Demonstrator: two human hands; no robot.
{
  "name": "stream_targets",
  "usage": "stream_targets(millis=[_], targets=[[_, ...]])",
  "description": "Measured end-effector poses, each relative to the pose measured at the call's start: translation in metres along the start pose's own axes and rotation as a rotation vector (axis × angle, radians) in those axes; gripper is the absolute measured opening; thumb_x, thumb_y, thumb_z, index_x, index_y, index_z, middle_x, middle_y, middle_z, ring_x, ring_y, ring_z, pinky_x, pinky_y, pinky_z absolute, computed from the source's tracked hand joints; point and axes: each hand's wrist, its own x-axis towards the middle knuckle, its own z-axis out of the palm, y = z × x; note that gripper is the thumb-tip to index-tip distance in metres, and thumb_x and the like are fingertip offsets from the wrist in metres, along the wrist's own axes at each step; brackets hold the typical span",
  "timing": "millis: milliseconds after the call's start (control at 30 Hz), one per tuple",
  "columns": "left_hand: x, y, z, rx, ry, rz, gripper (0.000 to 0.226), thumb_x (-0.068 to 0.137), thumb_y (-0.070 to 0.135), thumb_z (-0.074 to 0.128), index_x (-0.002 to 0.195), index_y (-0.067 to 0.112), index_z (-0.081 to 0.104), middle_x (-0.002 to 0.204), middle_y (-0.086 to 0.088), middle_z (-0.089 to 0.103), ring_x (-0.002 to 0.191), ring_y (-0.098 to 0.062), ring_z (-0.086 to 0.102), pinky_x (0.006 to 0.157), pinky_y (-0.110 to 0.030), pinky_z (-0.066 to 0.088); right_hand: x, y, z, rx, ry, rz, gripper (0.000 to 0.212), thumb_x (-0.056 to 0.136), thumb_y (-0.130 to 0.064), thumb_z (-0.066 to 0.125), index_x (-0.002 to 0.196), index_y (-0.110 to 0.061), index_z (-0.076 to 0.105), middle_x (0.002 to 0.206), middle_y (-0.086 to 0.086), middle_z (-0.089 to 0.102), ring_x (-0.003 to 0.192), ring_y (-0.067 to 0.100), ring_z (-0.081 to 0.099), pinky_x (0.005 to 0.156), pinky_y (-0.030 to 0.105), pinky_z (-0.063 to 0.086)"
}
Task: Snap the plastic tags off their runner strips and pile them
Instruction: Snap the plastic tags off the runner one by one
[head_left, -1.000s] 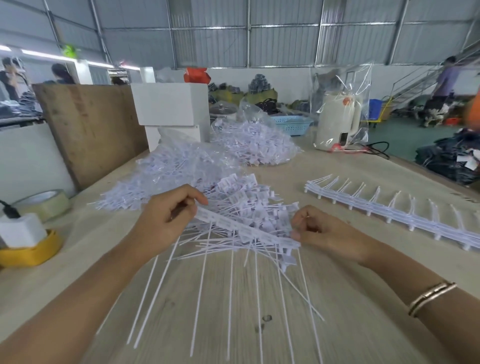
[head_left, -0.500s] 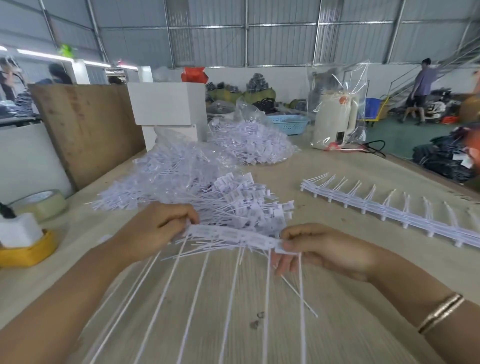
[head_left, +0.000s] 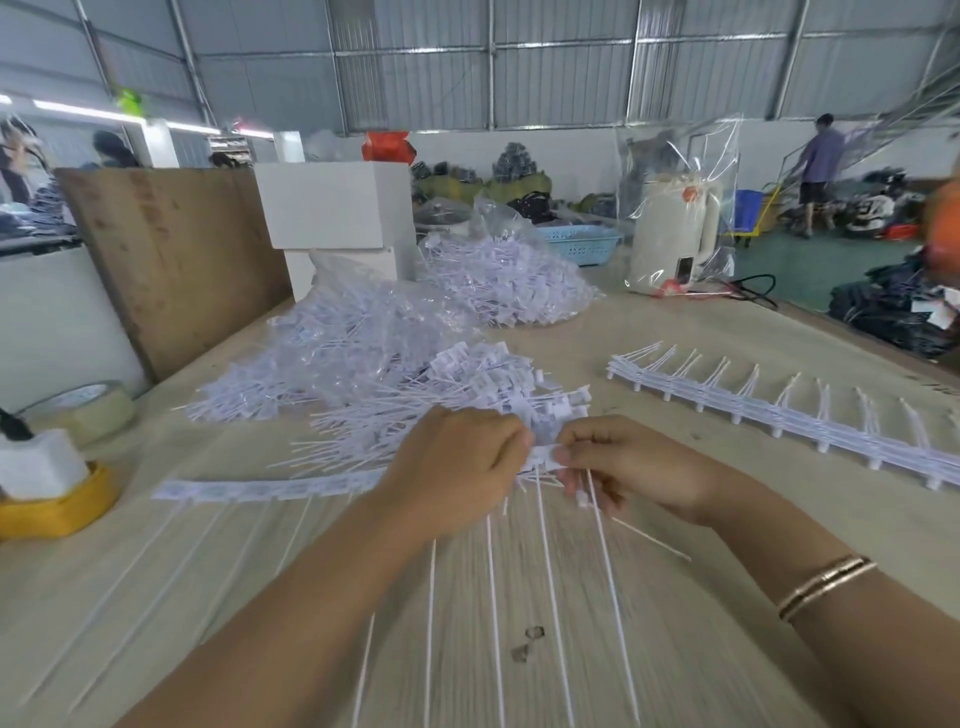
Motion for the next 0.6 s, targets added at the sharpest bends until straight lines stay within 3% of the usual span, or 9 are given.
stream_targets(millis=[67, 200, 333, 433, 533, 600], targets=[[0.003, 0.002, 0.005, -0.012, -0.03, -0.01, 0.041, 0.098, 0.043, 0.032, 0.069, 0.02, 0.049, 0.058, 0.006, 0.046, 0.062, -0.018, 0.049, 0.065, -0.031, 0.039, -0.001, 0.002, 0.005, 0.013, 0.034, -0.056, 0.028, 0.094, -0.019, 0.052, 0.067, -0.016, 0.056, 0.06, -0.002, 0.06, 0.043, 0.015, 0.045, 0.045, 0.022, 0.035], [-0.002, -0.001, 0.012, -0.217, -0.016, -0.014, 0.038, 0.098, 0.036, 0.04, 0.063, 0.025, 0.048, 0.053, 0.007, 0.043, 0.054, -0.01, 0.045, 0.059, -0.031, 0.039, -0.002, 0.005, 0.014, -0.002, 0.08, -0.146, 0.032, 0.093, -0.023, 0.056, 0.062, -0.019, 0.059, 0.056, -0.001, 0.055, 0.046, 0.011, 0.041, 0.047, 0.019, 0.035], [-0.001, 0.003, 0.013, -0.611, 0.175, -0.12, 0.037, 0.098, 0.027, 0.045, 0.061, 0.026, 0.044, 0.052, 0.011, 0.041, 0.052, -0.002, 0.039, 0.055, -0.022, 0.033, 0.006, 0.003, 0.023, 0.211, 0.217, -0.3, 0.036, 0.093, -0.017, 0.054, 0.058, -0.021, 0.062, 0.05, -0.005, 0.054, 0.042, 0.008, 0.039, 0.044, 0.014, 0.032], [-0.001, 0.0, 0.01, -0.776, 0.285, -0.182, 0.039, 0.093, 0.042, 0.039, 0.066, 0.014, 0.044, 0.06, 0.006, 0.042, 0.057, -0.007, 0.04, 0.056, -0.019, 0.031, 0.01, 0.005, 0.021, 0.418, 0.343, -0.314, 0.025, 0.09, -0.025, 0.056, 0.069, -0.02, 0.069, 0.054, 0.0, 0.053, 0.043, 0.01, 0.036, 0.043, 0.015, 0.032], [-0.006, -0.008, 0.008, -0.73, 0.249, -0.117, 0.042, 0.096, 0.045, 0.039, 0.065, 0.018, 0.046, 0.057, 0.007, 0.042, 0.057, -0.012, 0.041, 0.058, -0.023, 0.034, 0.01, 0.016, 0.012, 0.201, 0.367, -0.303, 0.026, 0.09, -0.018, 0.059, 0.066, -0.015, 0.067, 0.058, -0.003, 0.053, 0.051, 0.007, 0.044, 0.051, 0.012, 0.037], [-0.008, -0.012, 0.008, -0.688, 0.189, -0.102, 0.031, 0.091, 0.032, 0.039, 0.071, 0.016, 0.055, 0.057, 0.004, 0.048, 0.059, -0.026, 0.046, 0.063, -0.036, 0.042, 0.013, 0.022, 0.012, -0.045, 0.343, -0.296, 0.022, 0.087, -0.014, 0.063, 0.068, -0.005, 0.061, 0.063, -0.003, 0.053, 0.056, 0.006, 0.047, 0.055, 0.012, 0.037]])
